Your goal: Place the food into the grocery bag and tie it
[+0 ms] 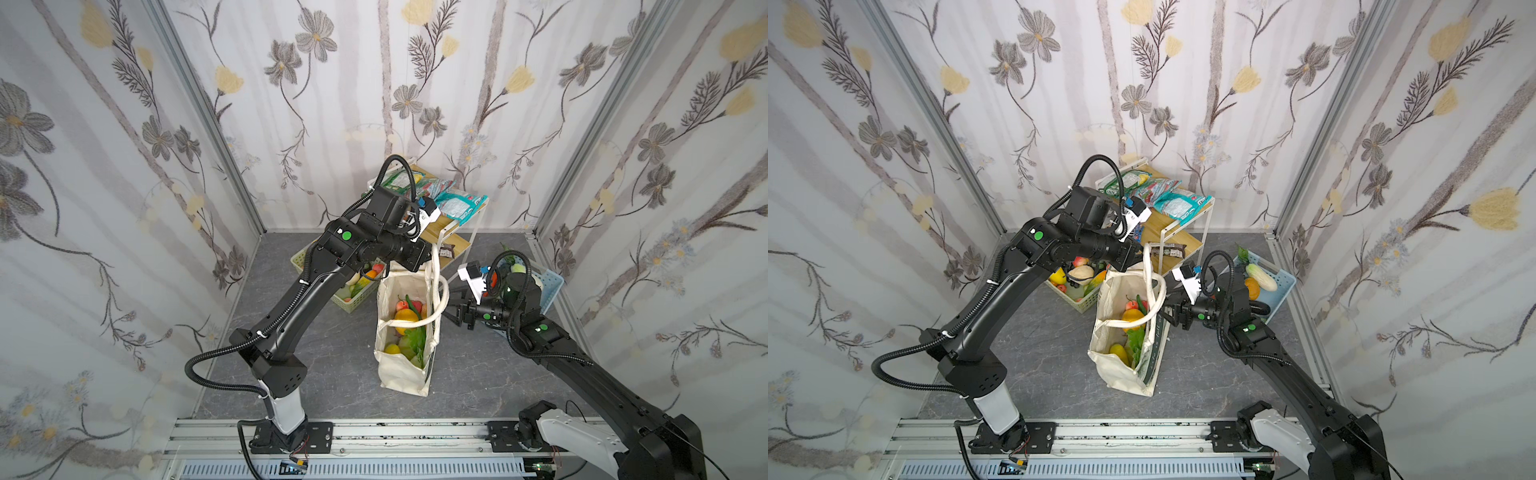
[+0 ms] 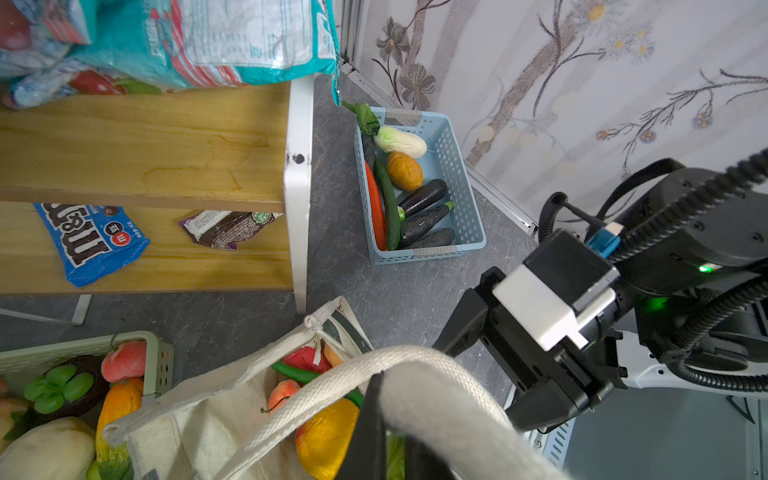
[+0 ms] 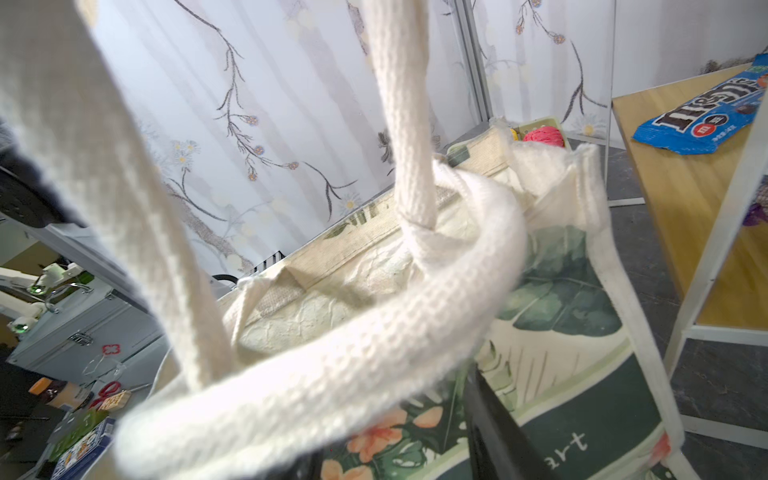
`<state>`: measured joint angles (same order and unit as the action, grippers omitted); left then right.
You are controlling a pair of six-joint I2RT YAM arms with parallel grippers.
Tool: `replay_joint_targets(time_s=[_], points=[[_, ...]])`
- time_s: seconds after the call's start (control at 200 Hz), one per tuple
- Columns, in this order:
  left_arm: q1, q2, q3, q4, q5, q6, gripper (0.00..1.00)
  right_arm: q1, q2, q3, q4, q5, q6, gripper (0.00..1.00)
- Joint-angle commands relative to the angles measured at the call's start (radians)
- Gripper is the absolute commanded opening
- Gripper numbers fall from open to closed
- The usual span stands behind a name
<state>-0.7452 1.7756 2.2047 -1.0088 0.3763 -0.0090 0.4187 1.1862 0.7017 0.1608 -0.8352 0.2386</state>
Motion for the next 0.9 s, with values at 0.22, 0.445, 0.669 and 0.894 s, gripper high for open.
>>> replay_joint_targets(time_s=[0.22, 0.445, 0.669, 0.894], points=[[0.0, 0.03, 0.009, 0.027, -0.002, -0.015, 0.02, 0.067, -0.015, 0.013, 0.178, -0.036, 0.08, 0.51], [0.0, 0.057, 0.01, 0.056, 0.012, -0.047, 0.04, 0.108, 0.036, 0.003, 0.341, -0.075, 0.147, 0.54], [0.01, 0.079, 0.009, 0.078, -0.003, -0.09, 0.04, 0.175, 0.084, 0.03, 0.345, -0.081, 0.069, 0.64], [0.036, 0.108, 0.006, 0.122, 0.01, -0.195, 0.03, 0.235, 0.119, -0.011, 0.4, -0.027, -0.027, 0.67]])
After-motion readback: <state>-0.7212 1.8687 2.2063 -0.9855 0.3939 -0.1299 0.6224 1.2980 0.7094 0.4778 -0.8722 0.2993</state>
